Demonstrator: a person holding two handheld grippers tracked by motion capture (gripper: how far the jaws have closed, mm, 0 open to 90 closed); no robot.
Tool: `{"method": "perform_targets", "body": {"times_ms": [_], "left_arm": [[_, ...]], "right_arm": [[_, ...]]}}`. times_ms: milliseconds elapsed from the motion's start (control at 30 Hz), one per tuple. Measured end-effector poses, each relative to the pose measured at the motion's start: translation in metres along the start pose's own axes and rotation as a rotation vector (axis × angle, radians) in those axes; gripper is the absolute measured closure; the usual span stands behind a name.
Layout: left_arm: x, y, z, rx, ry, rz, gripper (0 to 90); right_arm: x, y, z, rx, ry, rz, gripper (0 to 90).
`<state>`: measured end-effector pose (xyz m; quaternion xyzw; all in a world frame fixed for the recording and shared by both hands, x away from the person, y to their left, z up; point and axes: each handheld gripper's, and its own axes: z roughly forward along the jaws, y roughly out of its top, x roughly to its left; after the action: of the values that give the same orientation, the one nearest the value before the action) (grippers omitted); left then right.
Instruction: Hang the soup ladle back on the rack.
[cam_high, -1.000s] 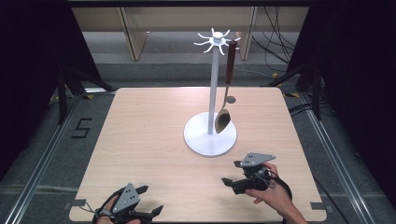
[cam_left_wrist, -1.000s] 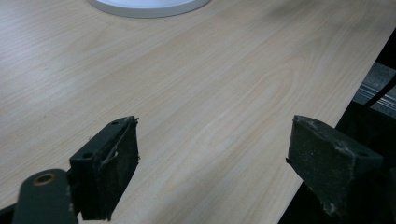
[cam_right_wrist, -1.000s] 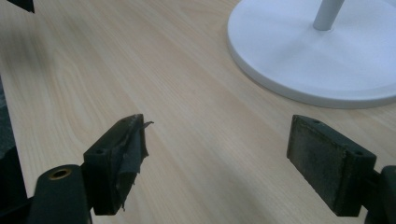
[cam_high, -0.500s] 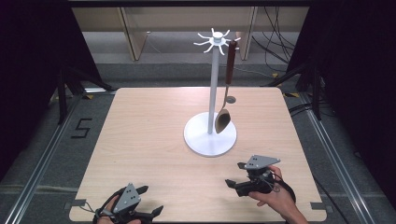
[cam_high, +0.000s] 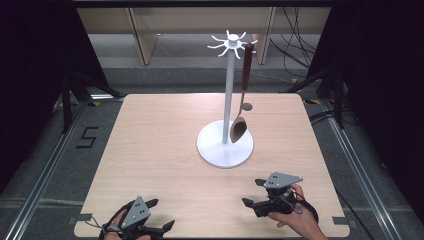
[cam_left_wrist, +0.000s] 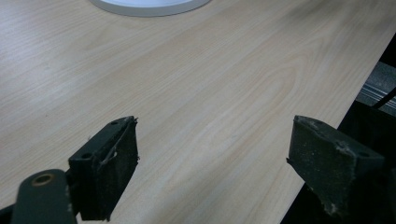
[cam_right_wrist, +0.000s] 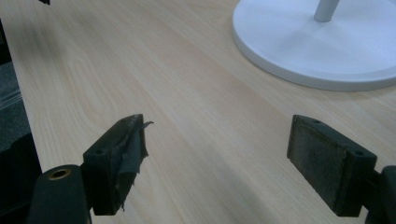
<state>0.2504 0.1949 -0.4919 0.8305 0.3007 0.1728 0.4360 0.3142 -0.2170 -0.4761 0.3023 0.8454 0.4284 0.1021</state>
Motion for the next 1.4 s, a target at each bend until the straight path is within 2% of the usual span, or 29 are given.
{"method": "perform_targets", "body": {"times_ms": [33,67,100,133,167,200,233,267,333,367,433,467,533,667,700,733,800,867,900,967,1033,1067,1100,1133,1167,1233,1267,1333,1400], "left_arm": [[-0.003,-0.001,0.001,-0.019,-0.008,-0.045,15.2],[-0.004,-0.001,0.001,-0.016,-0.010,-0.055,15.2],[-0.002,-0.001,0.000,0.000,-0.004,-0.024,15.1],[-0.003,-0.001,0.000,0.002,-0.002,-0.038,15.2],[-0.004,-0.001,0.000,0.003,-0.001,-0.062,15.2],[-0.005,-0.001,0.001,-0.022,-0.010,-0.056,15.2],[-0.006,-0.002,0.002,-0.023,-0.011,-0.087,15.2],[-0.006,-0.002,0.002,-0.024,-0.010,-0.087,15.2],[-0.001,0.000,0.000,0.004,-0.001,-0.010,15.2],[-0.001,0.000,0.000,-0.005,0.000,-0.005,15.2],[-0.007,-0.002,0.002,-0.022,-0.009,-0.088,15.2],[-0.006,-0.001,0.001,-0.019,-0.008,-0.084,15.2],[-0.002,0.000,-0.001,-0.012,-0.002,-0.031,15.2],[-0.001,0.000,-0.001,-0.003,0.000,-0.019,15.2],[-0.004,-0.001,0.001,-0.024,-0.009,-0.055,15.2],[-0.006,-0.001,0.001,-0.018,-0.010,-0.080,15.2],[-0.006,-0.002,0.002,-0.021,-0.012,-0.086,15.2],[-0.007,-0.001,0.002,-0.023,-0.011,-0.087,15.2],[-0.004,-0.001,-0.001,0.011,-0.010,-0.046,15.2],[-0.005,-0.001,0.000,0.000,-0.012,-0.049,15.2],[-0.005,-0.001,0.000,0.008,-0.010,-0.053,15.2],[-0.006,-0.001,0.001,-0.002,-0.012,-0.067,15.2],[-0.005,-0.001,0.002,-0.017,-0.014,-0.056,15.2],[-0.003,-0.001,0.001,-0.004,-0.010,-0.030,15.1],[-0.003,-0.001,0.001,-0.003,-0.014,-0.031,15.1],[-0.004,-0.001,0.002,-0.011,-0.012,-0.042,15.1],[-0.004,-0.001,0.001,0.005,-0.017,-0.036,15.1],[-0.006,-0.002,0.001,-0.008,-0.014,-0.076,15.1],[-0.004,-0.001,0.002,-0.016,-0.010,-0.044,15.1]], "right_arm": [[0.001,-0.001,0.000,-0.005,-0.011,0.006,20.3],[0.002,-0.002,0.001,0.006,-0.004,0.013,20.3],[0.002,-0.002,0.000,0.013,-0.004,0.014,20.2],[0.001,-0.003,0.001,-0.002,-0.012,-0.002,20.0],[0.004,-0.003,0.000,0.006,-0.002,0.025,19.8],[0.003,-0.003,0.000,0.003,0.005,0.000,18.9],[0.003,-0.004,0.000,0.018,0.012,0.004,17.8],[0.004,-0.005,0.000,0.018,0.003,0.002,16.8],[0.006,-0.007,0.000,0.024,-0.001,0.007,17.4],[0.007,-0.007,-0.001,0.027,-0.001,0.000,17.0],[0.008,-0.007,-0.002,0.021,0.001,0.007,16.6],[0.009,-0.008,-0.003,0.009,0.000,0.018,16.4],[0.009,-0.009,-0.004,0.013,0.022,0.026,16.5],[0.011,-0.012,-0.006,0.012,0.032,0.008,16.3],[0.012,-0.012,-0.008,0.007,0.018,0.017,16.3],[0.012,-0.013,-0.009,0.009,0.016,0.023,16.2],[0.012,-0.015,-0.011,-0.006,0.007,0.027,16.2],[0.012,-0.017,-0.013,0.005,0.009,0.040,16.2],[0.012,-0.017,-0.013,0.005,0.024,0.034,16.2],[0.012,-0.019,-0.014,-0.003,0.006,0.034,16.2],[0.016,-0.021,-0.016,0.009,0.011,0.079,16.2],[0.013,-0.022,-0.017,-0.004,0.001,0.041,16.2],[0.014,-0.022,-0.017,-0.004,0.010,0.052,16.2],[0.014,-0.023,-0.018,0.004,0.010,0.041,16.2],[0.017,-0.024,-0.018,0.010,0.016,0.076,16.3],[0.018,-0.027,-0.018,0.012,0.020,0.051,16.3],[0.018,-0.027,-0.019,0.016,0.018,0.042,16.3],[0.020,-0.028,-0.019,0.008,0.036,0.039,16.3],[0.024,-0.029,-0.022,0.015,0.027,0.065,16.3]]}}
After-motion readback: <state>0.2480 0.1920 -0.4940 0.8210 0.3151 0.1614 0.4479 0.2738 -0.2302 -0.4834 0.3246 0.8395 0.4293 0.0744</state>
